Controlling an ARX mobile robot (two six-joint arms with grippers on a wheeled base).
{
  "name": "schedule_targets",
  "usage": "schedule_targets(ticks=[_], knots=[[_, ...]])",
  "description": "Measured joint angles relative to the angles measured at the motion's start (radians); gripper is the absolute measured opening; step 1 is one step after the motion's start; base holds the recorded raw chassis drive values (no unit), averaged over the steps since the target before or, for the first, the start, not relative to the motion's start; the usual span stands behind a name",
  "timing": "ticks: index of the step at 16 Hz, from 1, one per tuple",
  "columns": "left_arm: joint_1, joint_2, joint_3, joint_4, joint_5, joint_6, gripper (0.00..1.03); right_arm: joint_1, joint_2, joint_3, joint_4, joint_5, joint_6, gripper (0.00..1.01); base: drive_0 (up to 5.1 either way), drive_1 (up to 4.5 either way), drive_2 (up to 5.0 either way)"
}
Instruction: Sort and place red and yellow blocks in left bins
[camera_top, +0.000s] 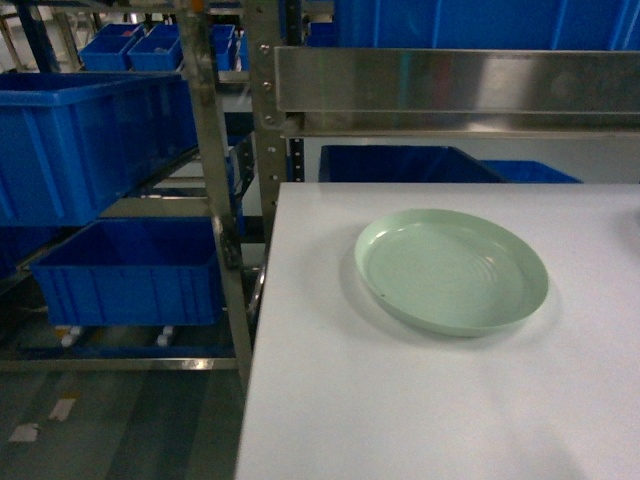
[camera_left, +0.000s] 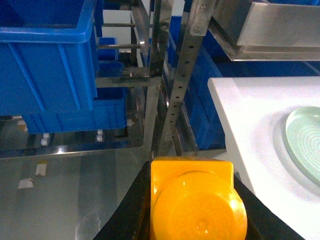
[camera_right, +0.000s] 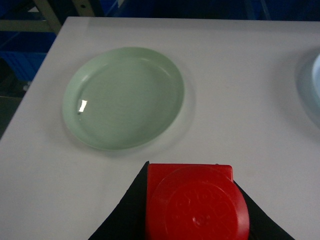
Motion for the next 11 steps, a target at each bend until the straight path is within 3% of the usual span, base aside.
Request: schedule_targets(ticks=[11], knots=[[0.002, 0.002, 0.000, -0.001, -0.003, 0.000, 0.27, 0.000, -0.001, 0.000, 0.001, -0.001, 0.000, 0.27, -5.0, 2.46, 2.5]])
